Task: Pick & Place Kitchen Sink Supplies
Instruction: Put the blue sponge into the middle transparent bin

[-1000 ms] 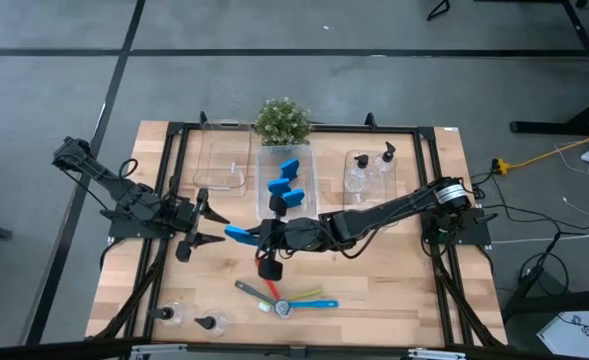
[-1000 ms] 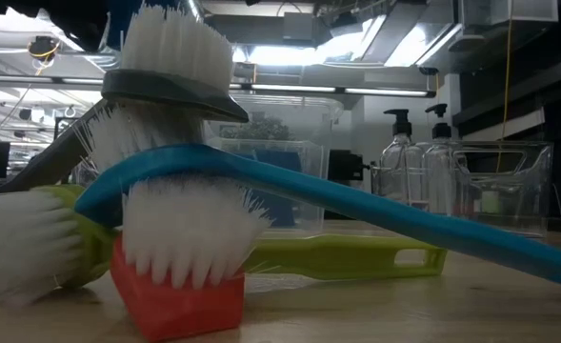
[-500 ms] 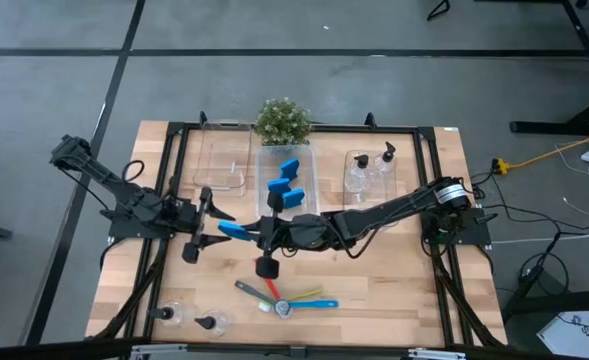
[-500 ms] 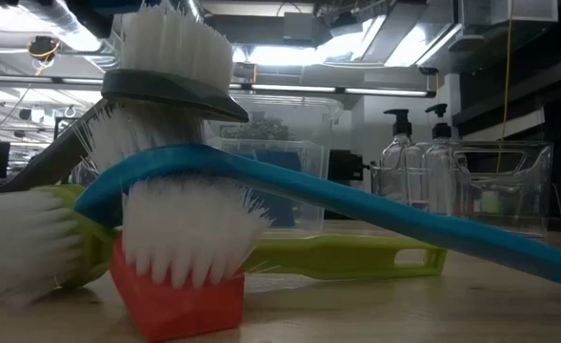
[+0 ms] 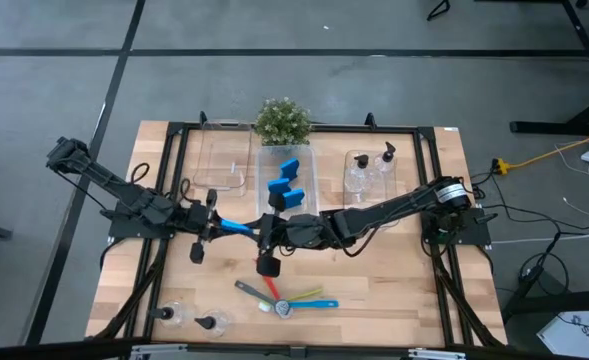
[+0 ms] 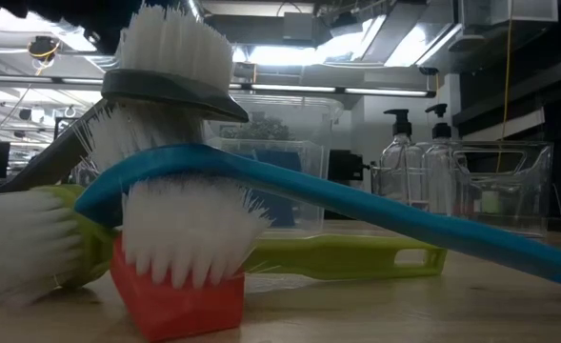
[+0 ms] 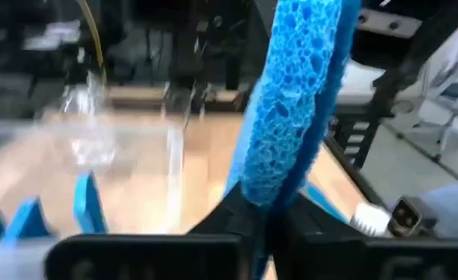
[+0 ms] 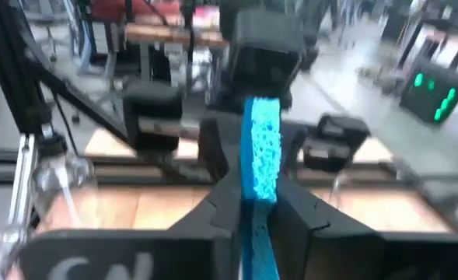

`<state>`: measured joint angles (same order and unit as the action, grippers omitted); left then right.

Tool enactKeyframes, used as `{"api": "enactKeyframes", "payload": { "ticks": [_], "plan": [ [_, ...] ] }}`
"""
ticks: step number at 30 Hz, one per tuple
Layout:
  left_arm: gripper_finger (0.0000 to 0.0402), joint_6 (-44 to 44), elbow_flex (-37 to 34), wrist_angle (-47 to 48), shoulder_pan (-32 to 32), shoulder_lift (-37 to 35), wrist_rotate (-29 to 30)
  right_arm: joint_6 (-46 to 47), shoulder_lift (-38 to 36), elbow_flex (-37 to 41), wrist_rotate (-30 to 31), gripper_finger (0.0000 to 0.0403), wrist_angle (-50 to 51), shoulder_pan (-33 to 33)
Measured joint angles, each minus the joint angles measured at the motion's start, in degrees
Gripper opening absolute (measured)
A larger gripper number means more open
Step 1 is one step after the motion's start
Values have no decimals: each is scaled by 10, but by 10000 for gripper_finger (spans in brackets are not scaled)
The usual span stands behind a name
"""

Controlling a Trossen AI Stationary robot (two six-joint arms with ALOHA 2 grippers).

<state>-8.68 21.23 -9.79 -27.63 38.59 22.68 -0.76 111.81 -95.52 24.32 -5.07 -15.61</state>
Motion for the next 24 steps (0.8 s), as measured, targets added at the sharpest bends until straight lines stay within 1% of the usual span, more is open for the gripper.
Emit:
{"api": "enactKeyframes", "payload": {
  "ticks": [2,4,7,11,16,20,24],
  "plan": [
    [8,-40,0,34,1,0,-3,31,0,-15,-15,71,71,6],
    [8,-82,0,73,1,0,-3,69,1,-32,-51,89,142,15],
    [7,-132,0,111,2,3,-23,115,3,-42,-107,115,191,28],
    [6,-173,0,123,1,16,-70,144,4,-45,-162,141,200,39],
    [5,-218,4,135,6,58,-89,169,14,-46,-192,149,198,48],
    [5,-226,47,173,15,112,-92,182,35,-46,-218,150,191,51],
    [5,-223,110,239,22,161,-120,175,38,-46,-226,149,191,49]
  ]
}}
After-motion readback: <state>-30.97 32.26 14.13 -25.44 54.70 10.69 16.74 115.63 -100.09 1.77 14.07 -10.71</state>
